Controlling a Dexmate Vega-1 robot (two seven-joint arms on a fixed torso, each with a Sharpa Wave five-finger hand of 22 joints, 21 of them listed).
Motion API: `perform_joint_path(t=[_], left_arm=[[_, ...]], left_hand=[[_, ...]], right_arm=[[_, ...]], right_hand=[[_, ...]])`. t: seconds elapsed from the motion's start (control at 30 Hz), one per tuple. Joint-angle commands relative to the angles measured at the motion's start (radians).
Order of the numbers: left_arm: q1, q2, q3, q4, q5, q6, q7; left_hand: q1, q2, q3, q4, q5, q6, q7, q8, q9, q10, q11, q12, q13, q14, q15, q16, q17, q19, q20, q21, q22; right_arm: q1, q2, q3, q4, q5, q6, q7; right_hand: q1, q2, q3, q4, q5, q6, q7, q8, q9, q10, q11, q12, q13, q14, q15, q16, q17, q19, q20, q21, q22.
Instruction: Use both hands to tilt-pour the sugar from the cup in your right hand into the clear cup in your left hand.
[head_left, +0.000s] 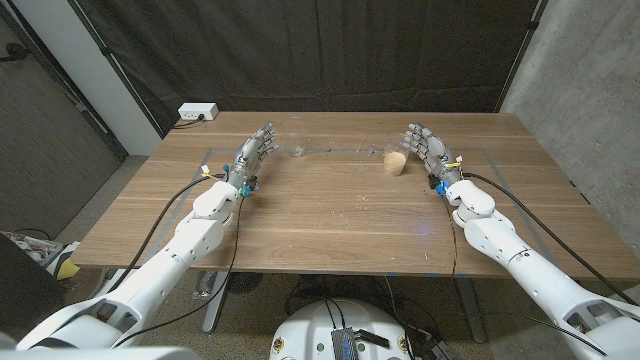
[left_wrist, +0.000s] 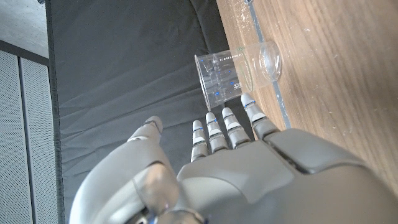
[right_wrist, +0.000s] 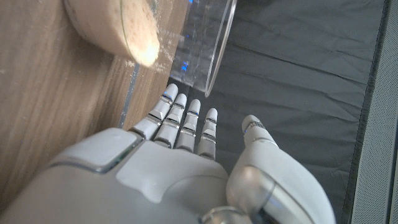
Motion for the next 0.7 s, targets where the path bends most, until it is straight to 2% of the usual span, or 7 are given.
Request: perform_joint_path(t=[0.03,0.2,0.27,0.33,0.47,0.6,0.7], left_arm=[[0.009,0.012,-0.004,-0.001,-0.006,-0.009,-0.023],[0.021,0.022,-0.011,-0.016,-0.008,-0.008,-0.019],[0.026,0.03,-0.012,-0.025,-0.005,-0.005,-0.016],[0.028,0.033,-0.015,-0.027,-0.004,-0.008,-0.017],[0.044,0.041,-0.024,-0.045,-0.004,-0.01,-0.001],[0.05,0.05,-0.026,-0.054,-0.004,-0.005,0.001],[0.053,0.053,-0.027,-0.056,-0.001,-0.01,-0.001]], left_hand=[[0.007,-0.002,0.006,-0.002,0.006,0.004,-0.001,0.004,0.005,0.008,0.0,0.006,0.004,0.009,-0.027,0.007,0.002,0.01,0.0,0.005,0.005],[0.006,-0.002,0.007,-0.002,0.006,0.004,-0.001,0.003,0.005,0.007,-0.002,0.005,0.004,0.009,-0.029,0.007,0.002,0.01,-0.001,0.004,0.005],[0.006,-0.003,0.007,-0.002,0.006,0.006,-0.002,0.003,0.005,0.008,0.0,0.006,0.004,0.009,-0.029,0.007,0.002,0.009,0.001,0.003,0.005],[0.006,-0.004,0.007,-0.003,0.005,0.005,-0.003,0.003,0.005,0.005,-0.001,0.005,0.004,0.01,-0.028,0.007,0.002,0.009,0.001,0.003,0.005],[0.006,-0.006,0.006,-0.004,0.005,0.003,-0.007,0.001,0.005,0.006,-0.002,0.005,0.004,0.011,-0.029,0.007,0.002,0.008,0.001,0.002,0.005],[0.006,-0.008,0.006,-0.004,0.004,0.005,-0.007,0.002,0.006,0.008,-0.003,0.006,0.003,0.012,-0.031,0.007,0.002,0.009,0.002,0.001,0.005],[0.005,-0.009,0.006,-0.004,0.004,0.009,-0.007,0.003,0.006,0.012,-0.002,0.007,0.003,0.015,-0.031,0.009,0.002,0.011,0.003,0.001,0.006]], right_arm=[[-0.017,-0.013,-0.001,-0.018,-0.02,0.019,-0.006],[-0.002,-0.017,-0.007,-0.002,-0.02,0.027,0.028],[0.009,-0.023,-0.012,0.015,-0.024,0.04,0.059],[0.017,-0.034,-0.018,0.021,-0.036,0.042,0.073],[0.036,-0.062,-0.029,0.041,-0.068,0.055,0.108],[0.052,-0.087,-0.036,0.057,-0.097,0.059,0.124],[0.06,-0.102,-0.042,0.067,-0.119,0.067,0.132]], right_hand=[[0.008,-0.007,0.002,-0.005,0.003,0.006,0.003,0.005,0.005,0.009,0.001,0.004,0.004,0.003,-0.053,0.005,0.001,0.01,0.001,0.005,0.005],[0.007,-0.022,-0.004,-0.013,0.002,-0.003,0.005,0.001,0.005,0.002,0.001,0.0,0.003,-0.004,-0.047,0.001,-0.003,0.007,0.008,0.002,0.005],[0.003,-0.039,-0.013,-0.022,0.0,-0.026,0.009,-0.008,0.004,-0.02,0.003,-0.009,0.002,-0.024,-0.04,-0.006,-0.006,-0.006,0.022,-0.006,0.004],[-0.001,-0.083,-0.034,-0.04,-0.009,-0.065,0.017,-0.023,0.002,-0.047,0.011,-0.021,0.0,-0.058,-0.027,-0.016,-0.012,-0.029,0.042,-0.023,0.002],[-0.021,-0.137,-0.064,-0.051,-0.034,-0.121,0.025,-0.039,-0.005,-0.114,0.013,-0.048,-0.003,-0.124,-0.007,-0.028,-0.02,-0.06,0.07,-0.05,0.001],[-0.032,-0.162,-0.079,-0.054,-0.044,-0.177,0.037,-0.054,-0.011,-0.16,0.024,-0.066,-0.006,-0.159,0.004,-0.031,-0.024,-0.079,0.081,-0.068,0.001],[-0.032,-0.176,-0.086,-0.058,-0.044,-0.197,0.044,-0.054,-0.015,-0.182,0.029,-0.075,-0.01,-0.18,0.012,-0.033,-0.028,-0.089,0.086,-0.078,0.001]])
